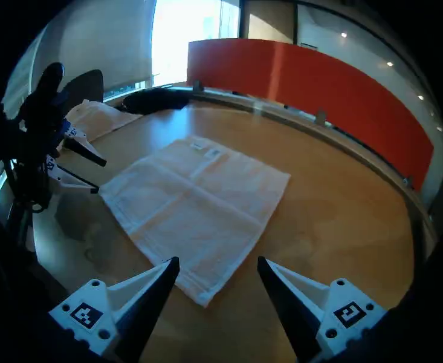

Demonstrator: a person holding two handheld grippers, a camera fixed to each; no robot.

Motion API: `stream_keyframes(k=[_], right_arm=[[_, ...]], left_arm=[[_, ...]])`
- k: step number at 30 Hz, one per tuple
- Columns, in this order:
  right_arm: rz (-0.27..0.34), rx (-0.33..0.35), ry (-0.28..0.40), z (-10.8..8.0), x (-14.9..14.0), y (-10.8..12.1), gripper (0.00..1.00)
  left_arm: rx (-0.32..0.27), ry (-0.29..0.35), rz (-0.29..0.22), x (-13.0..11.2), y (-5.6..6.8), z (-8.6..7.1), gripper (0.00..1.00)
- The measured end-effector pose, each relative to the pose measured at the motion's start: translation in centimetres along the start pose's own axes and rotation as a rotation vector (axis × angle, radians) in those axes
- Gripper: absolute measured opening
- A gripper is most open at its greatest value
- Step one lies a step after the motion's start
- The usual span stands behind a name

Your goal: Fold towel

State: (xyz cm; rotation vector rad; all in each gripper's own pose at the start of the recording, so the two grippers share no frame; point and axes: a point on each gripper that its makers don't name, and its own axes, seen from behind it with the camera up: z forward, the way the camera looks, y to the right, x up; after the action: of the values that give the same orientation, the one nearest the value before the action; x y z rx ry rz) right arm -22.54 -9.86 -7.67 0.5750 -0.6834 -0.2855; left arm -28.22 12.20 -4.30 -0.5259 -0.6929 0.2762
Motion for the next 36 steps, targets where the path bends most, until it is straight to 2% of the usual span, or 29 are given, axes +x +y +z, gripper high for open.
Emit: stream_keyframes(k=[8,17,25,30,36], right_arm=[[-0.002,0.029,-0.06,1.2,-2.5,-0.8,0.99],[-0.009,0.044,-0.094,1.3,-3.9,-0.9,0.98],[-0.003,0.072,-0.107,1.4,-4.4,-1.4,0.94],[-0.006,0.085,-0.108,1.4,-4.4,-1.5,0.89],[-0.017,0.1,-0.104,1.4,-4.3,-1.9,0.75]], left_arm=[[-0.031,-0.047,0.003,-1.4,1.1,0.9,0.96],[-0.034,-0.051,0.001,-1.6,1.2,1.2,0.96],[-0.033,-0.051,0.003,-1.6,1.2,1.3,0.96],[-0.032,-0.053,0.004,-1.6,1.3,1.3,0.96],[-0.029,-0.059,-0.002,-1.5,1.5,1.3,0.95]])
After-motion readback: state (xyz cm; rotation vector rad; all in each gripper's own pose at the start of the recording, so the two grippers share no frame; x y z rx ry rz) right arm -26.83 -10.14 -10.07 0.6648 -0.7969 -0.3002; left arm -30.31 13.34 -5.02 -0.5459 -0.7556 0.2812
